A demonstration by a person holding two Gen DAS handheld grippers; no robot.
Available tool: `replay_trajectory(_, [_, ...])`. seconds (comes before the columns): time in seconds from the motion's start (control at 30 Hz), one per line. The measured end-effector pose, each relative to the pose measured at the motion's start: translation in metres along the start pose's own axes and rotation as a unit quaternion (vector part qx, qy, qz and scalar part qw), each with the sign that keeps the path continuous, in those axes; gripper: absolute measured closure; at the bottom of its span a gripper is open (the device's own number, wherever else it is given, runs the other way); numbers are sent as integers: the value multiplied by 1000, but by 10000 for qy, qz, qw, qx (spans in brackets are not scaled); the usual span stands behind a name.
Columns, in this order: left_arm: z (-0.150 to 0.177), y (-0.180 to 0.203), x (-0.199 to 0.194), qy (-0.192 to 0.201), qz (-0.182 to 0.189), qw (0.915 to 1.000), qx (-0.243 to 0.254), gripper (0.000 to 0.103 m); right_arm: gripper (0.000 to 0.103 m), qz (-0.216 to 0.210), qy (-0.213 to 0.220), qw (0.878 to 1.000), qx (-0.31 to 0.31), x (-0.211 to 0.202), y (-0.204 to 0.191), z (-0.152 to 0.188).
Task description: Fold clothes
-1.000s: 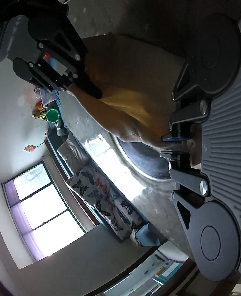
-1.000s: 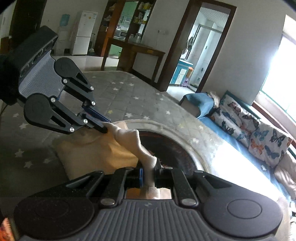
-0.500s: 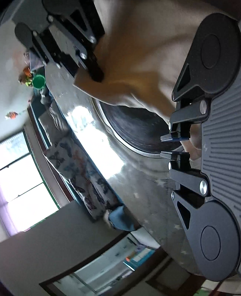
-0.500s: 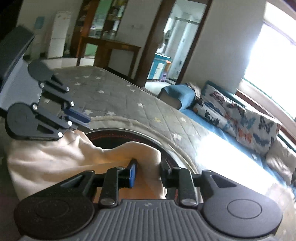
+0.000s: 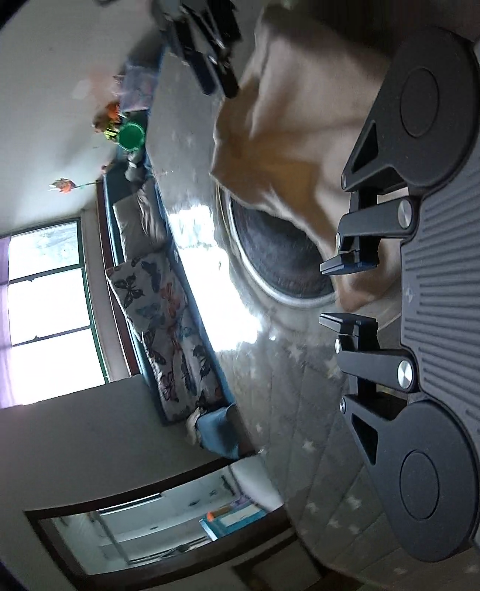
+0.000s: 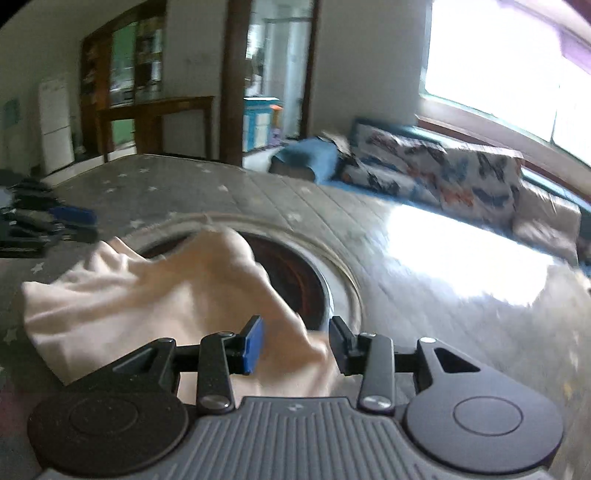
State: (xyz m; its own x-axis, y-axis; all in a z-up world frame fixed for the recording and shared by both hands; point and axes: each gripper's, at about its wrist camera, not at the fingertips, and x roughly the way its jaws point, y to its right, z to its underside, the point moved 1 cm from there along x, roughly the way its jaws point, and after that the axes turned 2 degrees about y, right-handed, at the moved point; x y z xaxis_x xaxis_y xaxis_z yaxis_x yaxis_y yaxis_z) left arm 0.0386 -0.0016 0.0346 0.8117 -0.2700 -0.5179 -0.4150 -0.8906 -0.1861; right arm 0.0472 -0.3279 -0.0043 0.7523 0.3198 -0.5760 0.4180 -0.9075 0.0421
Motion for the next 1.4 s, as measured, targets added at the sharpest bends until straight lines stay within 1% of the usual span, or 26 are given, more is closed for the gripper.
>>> replay_trajectory(0.1, [5, 1, -3, -74, 78, 9997, -201, 78, 65, -100, -65, 9989, 456, 2, 12, 10])
replay_trajectory(0.3, [8, -6, 9, -185, 72, 9980, -606, 78, 65, -308, 23, 9932, 1120, 11, 29, 18])
replay_trajectory(0.47, [9, -6, 15, -228, 83, 9971, -715, 77, 65, -367, 42, 9920, 1210, 17, 33, 26])
replay_trajectory(0.53, [10, -4, 20, -273, 118, 9969, -724, 77, 81, -341, 59, 9926, 1161, 17, 32, 26])
replay_trajectory(0.57, [10, -3, 21, -284, 110, 9972, -690, 77, 83, -315, 70, 9931, 1127, 16, 30, 25])
replay_trajectory(0.63, [13, -1, 22, -263, 103, 9976, -636, 81, 93, -262, 91, 9940, 1057, 15, 27, 25])
replay_trajectory(0.7, [13, -1, 20, -201, 60, 9978, -629, 94, 95, -165, 157, 9950, 969, 9, 25, 22])
replay_trajectory(0.73, [13, -1, 19, -159, 30, 9978, -637, 95, 95, -96, 209, 9957, 903, 5, 23, 21])
replay_trajectory(0.8, [11, -2, 15, -55, -51, 9979, -645, 97, 96, 75, 340, 9968, 719, -4, 18, 17])
replay_trajectory(0.9, [9, 0, 9, 153, -213, 9985, -485, 98, 96, 410, 554, 9970, 340, -16, 8, 14])
replay_trajectory(0.97, [11, 5, 11, 183, -305, 9988, -331, 97, 96, 629, 504, 9966, 147, -12, 1, 15])
replay_trajectory(1.03, [15, 11, 17, 156, -418, 9989, -121, 97, 95, 737, 311, 9968, 79, 0, -1, 20])
replay_trajectory(1.07, [17, 14, 20, 137, -455, 9989, -26, 96, 93, 708, 176, 9973, 109, 6, 0, 22])
replay_trajectory(1.1, [17, 15, 21, 103, -497, 9987, -4, 94, 91, 666, 129, 9975, 180, 8, 1, 23])
replay_trajectory(1.13, [17, 14, 20, 131, -528, 9985, -18, 94, 88, 599, 224, 9974, 324, 4, 5, 21])
replay_trajectory(1.2, [16, 11, 15, 194, -564, 9982, -56, 93, 88, 492, 428, 9960, 609, -8, 15, 17])
replay_trajectory(1.33, [15, 0, 13, 149, -729, 9971, -125, 93, 88, 743, 397, 9930, 829, -20, 35, 12])
replay_trajectory(1.4, [14, -4, 9, 171, -696, 9971, -248, 93, 88, 770, 314, 9920, 950, -21, 45, 14])
